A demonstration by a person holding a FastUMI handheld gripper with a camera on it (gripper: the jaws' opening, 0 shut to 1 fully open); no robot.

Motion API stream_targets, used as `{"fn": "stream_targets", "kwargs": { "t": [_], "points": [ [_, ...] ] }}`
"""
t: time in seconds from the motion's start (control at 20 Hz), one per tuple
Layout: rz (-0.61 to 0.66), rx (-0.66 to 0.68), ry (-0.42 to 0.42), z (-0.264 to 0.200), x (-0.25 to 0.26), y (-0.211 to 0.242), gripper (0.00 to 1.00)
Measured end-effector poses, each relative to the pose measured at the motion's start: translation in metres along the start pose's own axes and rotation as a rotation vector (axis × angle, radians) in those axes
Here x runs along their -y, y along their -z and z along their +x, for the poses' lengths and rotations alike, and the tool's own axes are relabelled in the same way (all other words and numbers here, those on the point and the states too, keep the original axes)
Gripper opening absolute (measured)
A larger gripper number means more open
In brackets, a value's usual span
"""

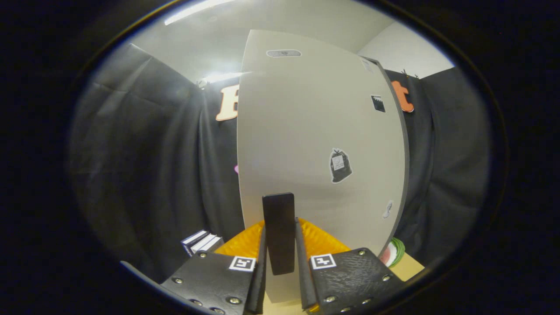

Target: Open the shoe cabinet door, grab the shoes and put them into the shoe cabinet, then close the shoe cabinet door.

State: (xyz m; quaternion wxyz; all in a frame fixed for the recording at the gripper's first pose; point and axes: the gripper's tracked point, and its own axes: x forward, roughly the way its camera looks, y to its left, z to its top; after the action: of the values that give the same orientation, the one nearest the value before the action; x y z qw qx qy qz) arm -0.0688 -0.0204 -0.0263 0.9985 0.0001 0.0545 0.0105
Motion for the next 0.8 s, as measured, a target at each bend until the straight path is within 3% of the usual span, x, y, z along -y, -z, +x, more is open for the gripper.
{"fn": "stream_targets", "kwargs": {
  "t": [0.45, 0.8],
  "points": [
    [0.002, -0.004, -0.085, -0.081, 0.049, -0.006, 0.31],
    [-0.002, 0.006, -0.06, -0.132, 0.1, -0.009, 0.32]
  ]
}}
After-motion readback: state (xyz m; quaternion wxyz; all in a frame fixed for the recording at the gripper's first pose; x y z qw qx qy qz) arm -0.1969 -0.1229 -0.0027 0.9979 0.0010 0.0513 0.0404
